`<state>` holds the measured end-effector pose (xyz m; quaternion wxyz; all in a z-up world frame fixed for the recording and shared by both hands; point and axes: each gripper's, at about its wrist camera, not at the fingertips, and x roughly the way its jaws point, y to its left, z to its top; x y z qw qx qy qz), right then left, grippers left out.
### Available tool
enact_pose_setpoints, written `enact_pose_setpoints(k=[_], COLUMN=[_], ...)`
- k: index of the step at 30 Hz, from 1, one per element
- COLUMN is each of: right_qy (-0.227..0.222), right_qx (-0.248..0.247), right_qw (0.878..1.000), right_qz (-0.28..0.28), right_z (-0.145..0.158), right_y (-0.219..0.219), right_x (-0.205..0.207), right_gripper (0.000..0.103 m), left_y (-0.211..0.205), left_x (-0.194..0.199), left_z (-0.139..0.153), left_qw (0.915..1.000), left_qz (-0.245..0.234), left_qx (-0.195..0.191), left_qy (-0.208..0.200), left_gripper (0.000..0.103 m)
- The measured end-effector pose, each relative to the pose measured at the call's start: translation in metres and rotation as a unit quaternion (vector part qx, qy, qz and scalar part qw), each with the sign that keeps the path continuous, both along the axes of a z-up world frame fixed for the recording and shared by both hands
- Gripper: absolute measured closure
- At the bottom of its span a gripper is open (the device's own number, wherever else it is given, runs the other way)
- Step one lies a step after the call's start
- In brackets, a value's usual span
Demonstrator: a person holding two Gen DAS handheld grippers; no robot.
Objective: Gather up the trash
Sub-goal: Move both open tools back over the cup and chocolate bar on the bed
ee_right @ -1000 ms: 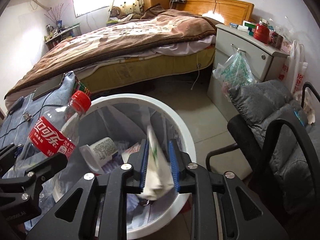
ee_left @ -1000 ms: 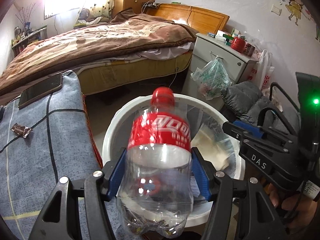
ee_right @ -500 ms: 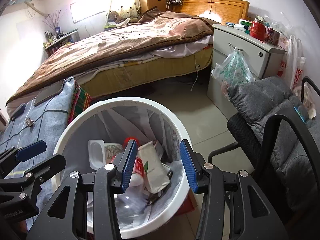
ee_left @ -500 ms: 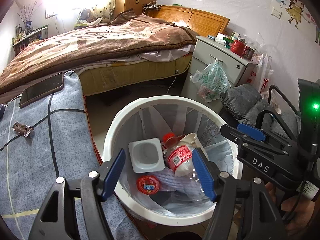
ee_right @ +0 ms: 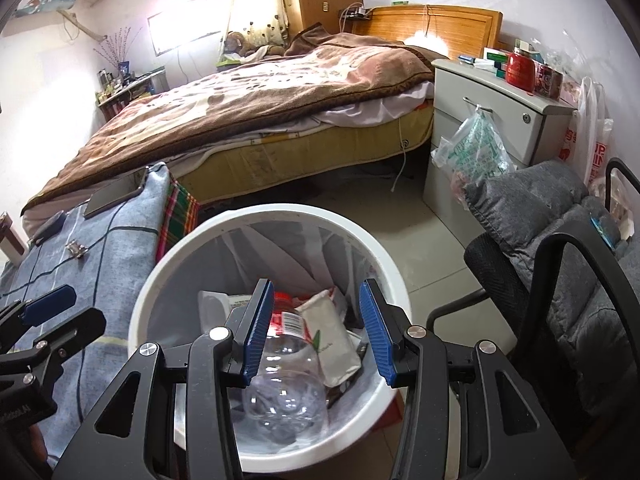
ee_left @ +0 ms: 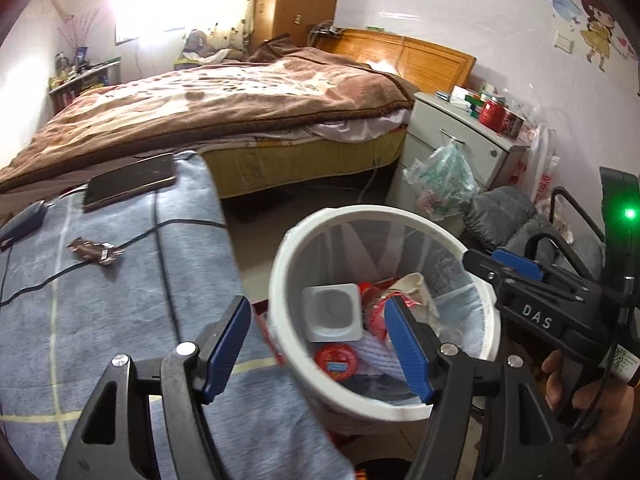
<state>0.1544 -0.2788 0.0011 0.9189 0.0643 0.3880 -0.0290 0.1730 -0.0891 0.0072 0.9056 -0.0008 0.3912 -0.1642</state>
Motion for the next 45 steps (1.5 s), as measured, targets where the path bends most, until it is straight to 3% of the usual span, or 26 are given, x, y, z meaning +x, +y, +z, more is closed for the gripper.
enact_pose_setpoints(k=[11,29,45], right_qy=[-0.021,-0.032,-0.030], right_qx=[0.005,0.006,0.012], right_qw=[0.999,0.994,0.981], right_qz=[0.032,0.104,0.189], right_z=[0.010,0.017,0.011], right_y=[0.038,0.114,0.192], right_x=[0.003,0.006,0.026], right_gripper=[0.056,0.056,0.056], left_y=[0.059,0.166,0.284], left_x=[-0.013,-0.041,-0.069], left_z=[0.014,0.018,-0.002], left_qw=[0.9980,0.9881,0.9631], left_qz=[0.058,0.150,0.268], left_qx=[0.006,0.006,0.021], left_qy=[-0.026,-0.032,-0.013], left_gripper=[0.032,0.032,0.032])
